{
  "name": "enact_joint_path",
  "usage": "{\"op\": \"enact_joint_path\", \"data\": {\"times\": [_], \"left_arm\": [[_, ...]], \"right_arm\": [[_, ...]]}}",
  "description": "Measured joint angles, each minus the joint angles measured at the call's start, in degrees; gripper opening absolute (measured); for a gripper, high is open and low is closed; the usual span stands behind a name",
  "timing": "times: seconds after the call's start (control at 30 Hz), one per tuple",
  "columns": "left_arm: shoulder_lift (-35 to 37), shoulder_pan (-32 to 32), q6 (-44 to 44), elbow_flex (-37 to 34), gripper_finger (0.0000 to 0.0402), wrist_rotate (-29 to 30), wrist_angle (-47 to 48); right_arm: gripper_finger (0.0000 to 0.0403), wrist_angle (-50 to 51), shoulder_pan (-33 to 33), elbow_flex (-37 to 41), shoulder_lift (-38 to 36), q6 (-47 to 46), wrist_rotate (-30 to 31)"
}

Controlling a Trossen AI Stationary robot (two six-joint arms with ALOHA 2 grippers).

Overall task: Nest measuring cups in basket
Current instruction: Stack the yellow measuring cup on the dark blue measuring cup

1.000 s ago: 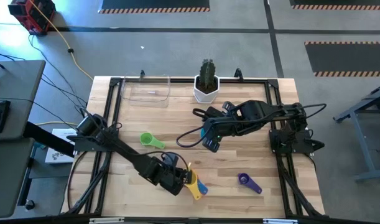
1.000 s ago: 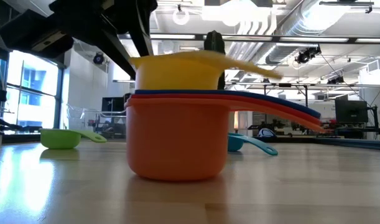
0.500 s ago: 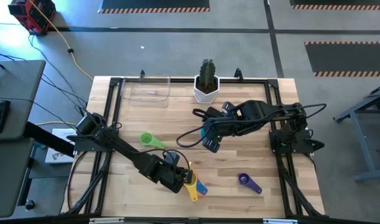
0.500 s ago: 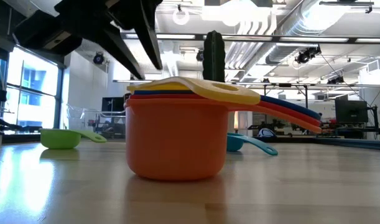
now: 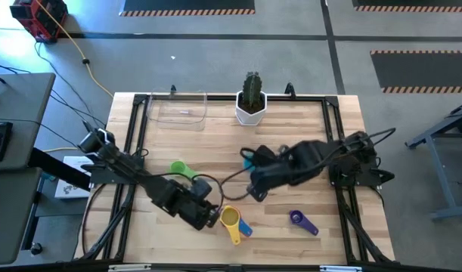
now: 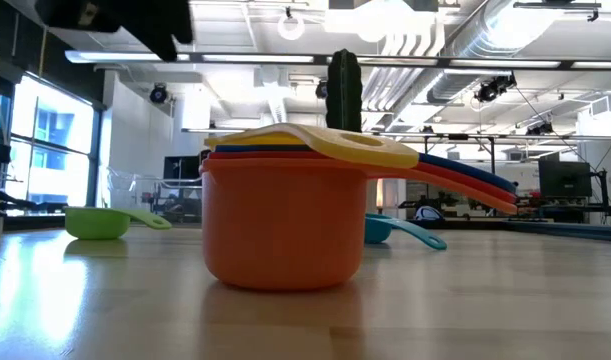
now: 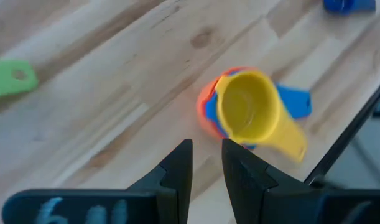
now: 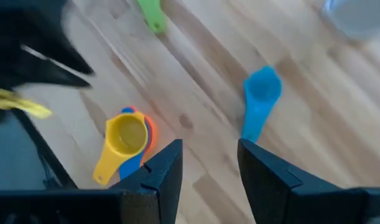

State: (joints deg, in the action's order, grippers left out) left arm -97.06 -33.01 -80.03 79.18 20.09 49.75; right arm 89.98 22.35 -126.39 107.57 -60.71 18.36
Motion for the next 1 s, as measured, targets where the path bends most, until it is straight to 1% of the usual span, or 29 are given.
{"op": "enact_joint_path", "data": {"times": [0.17,0.3,0.43,0.6,0.77,0.87,1.0], "left_arm": [[1.19,-1.74,5.45,0.0,0.0078,-1.04,3.38],[0.91,-2.8,10.78,0.0,0.0078,-1.06,2.77],[0.23,-3.18,16.53,-0.02,0.0078,-1.22,2.44],[-1.84,-3.18,22.43,0.0,0.0078,-1.63,-1.36],[-5.7,-3.44,25.31,0.0,0.0078,-2.49,-5.6],[-7.16,-3.5,25.29,0.0,0.0078,-3.96,-6.51],[-8.98,-3.83,24.9,-0.02,0.0078,-4.24,-7.38]], "right_arm": [[0.0145,-1.42,3.22,7.25,0.04,-12.17,-0.31],[0.0145,-6.33,5.44,13.53,0.04,-18.19,-2.37],[0.0145,-14.92,6.98,20.0,0.04,-19.63,-3.2],[0.0145,-25.63,7.7,27.65,0.04,-22.63,-3.64],[0.0145,-33.95,8.14,33.58,0.04,-24.31,-3.93],[0.0145,-36.76,8.1,36.42,0.04,-22.8,-3.57],[0.0145,-41.28,8.04,40.77,0.04,-22.86,-3.66]]}}
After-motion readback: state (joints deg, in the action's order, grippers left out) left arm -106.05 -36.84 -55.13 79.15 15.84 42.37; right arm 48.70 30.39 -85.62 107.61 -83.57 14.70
